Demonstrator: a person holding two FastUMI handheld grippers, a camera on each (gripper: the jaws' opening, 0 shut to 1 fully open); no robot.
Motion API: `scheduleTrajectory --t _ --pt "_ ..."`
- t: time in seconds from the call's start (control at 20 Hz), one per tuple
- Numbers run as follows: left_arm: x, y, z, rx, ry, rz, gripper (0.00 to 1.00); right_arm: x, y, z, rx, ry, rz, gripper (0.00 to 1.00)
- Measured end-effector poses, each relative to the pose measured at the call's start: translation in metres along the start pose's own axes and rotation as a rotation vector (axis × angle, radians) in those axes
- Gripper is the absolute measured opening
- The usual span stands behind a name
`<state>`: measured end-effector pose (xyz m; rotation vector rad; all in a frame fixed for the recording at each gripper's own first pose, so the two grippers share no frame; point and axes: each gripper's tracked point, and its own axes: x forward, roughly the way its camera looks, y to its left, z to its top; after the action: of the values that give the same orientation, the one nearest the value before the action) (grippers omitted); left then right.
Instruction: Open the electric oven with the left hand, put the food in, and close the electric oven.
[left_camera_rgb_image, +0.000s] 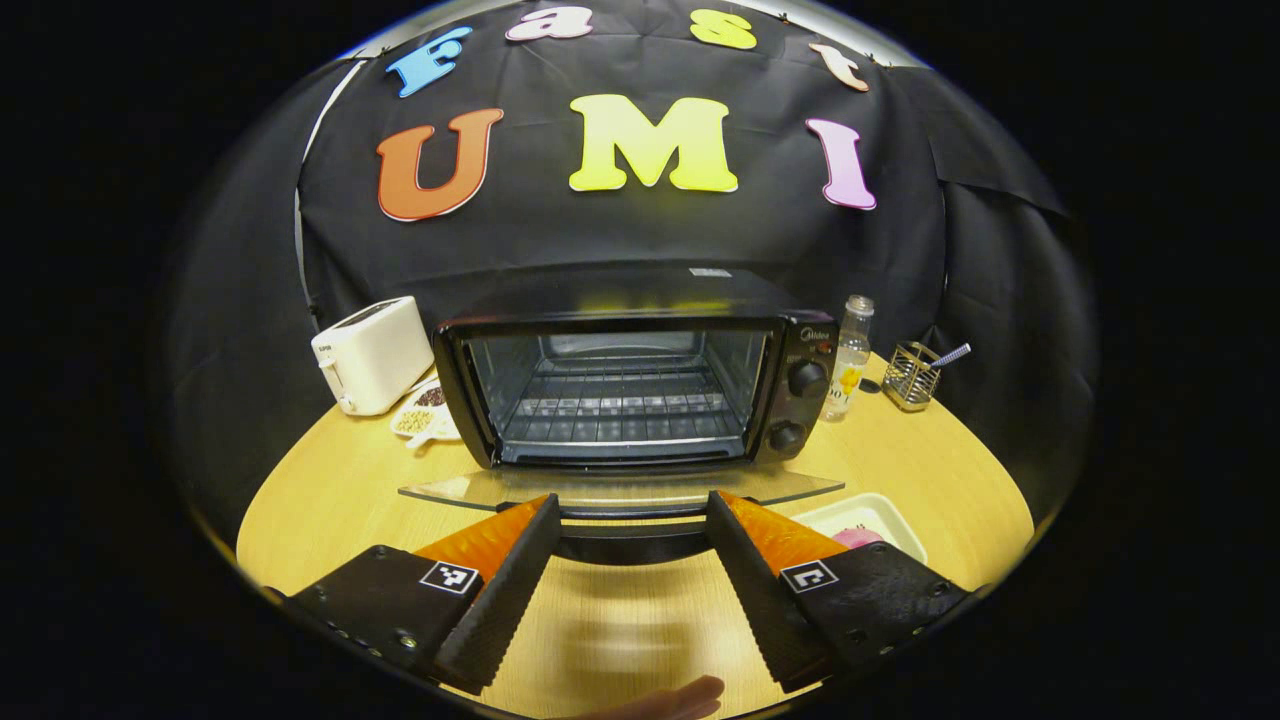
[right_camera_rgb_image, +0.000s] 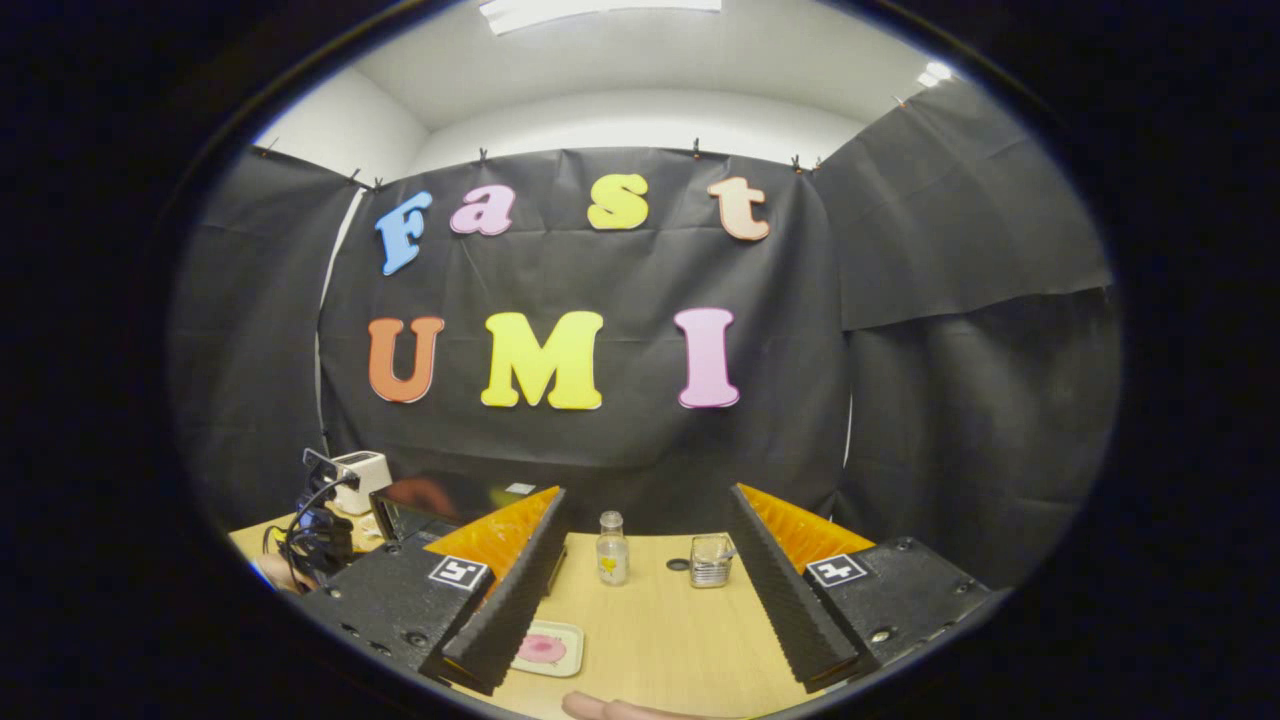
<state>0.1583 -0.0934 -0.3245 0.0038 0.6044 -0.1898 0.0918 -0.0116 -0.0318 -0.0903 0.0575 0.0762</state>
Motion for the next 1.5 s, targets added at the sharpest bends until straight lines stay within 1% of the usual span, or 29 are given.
scheduleTrajectory --t 0.15,0.2,0.25,0.35,0.4,0.65,0.7,1.05,1.15,1.25,1.45,1.5 --pt "-0.001 -0.001 -0.017 0.004 0.01 0.0 0.94 0.008 0.003 -0.01 0.003 0.028 0.01 1.0" --pt "-0.001 -0.001 -0.025 0.007 0.018 0.0 0.94 0.01 0.005 -0.014 0.005 0.039 0.014 0.96" --pt "-0.001 -0.001 -0.032 0.01 0.03 0.0 0.94 0.012 0.007 -0.019 0.007 0.051 0.017 1.0" --pt "-0.001 -0.001 -0.043 0.006 0.045 0.001 0.94 0.015 0.007 -0.027 0.016 0.076 0.019 1.0" --pt "0.0 -0.002 -0.049 0.007 0.052 0.001 0.94 0.016 0.009 -0.031 0.022 0.09 0.023 0.96" --pt "0.011 -0.002 -0.09 -0.002 0.137 -0.001 0.94 0.024 0.013 -0.046 0.038 0.134 0.033 0.96" --pt "0.012 -0.003 -0.093 -0.012 0.138 0.0 0.94 0.025 0.014 -0.047 0.037 0.138 0.032 0.96" --pt "0.01 -0.004 -0.088 -0.025 0.075 0.004 0.94 0.027 0.021 -0.058 0.023 0.163 0.035 0.96" --pt "0.005 0.004 -0.08 -0.019 0.046 0.027 0.95 0.029 0.022 -0.063 0.02 0.183 0.036 0.96" --pt "-0.003 0.009 -0.069 -0.01 0.017 0.045 0.95 0.032 0.022 -0.07 0.018 0.206 0.039 0.96" --pt "-0.027 0.013 -0.033 -0.015 -0.076 0.038 0.95 0.043 0.023 -0.089 0.005 0.275 0.047 0.96" --pt "-0.034 0.015 -0.021 -0.009 -0.107 0.04 0.95 0.048 0.022 -0.094 0.007 0.293 0.046 1.0"
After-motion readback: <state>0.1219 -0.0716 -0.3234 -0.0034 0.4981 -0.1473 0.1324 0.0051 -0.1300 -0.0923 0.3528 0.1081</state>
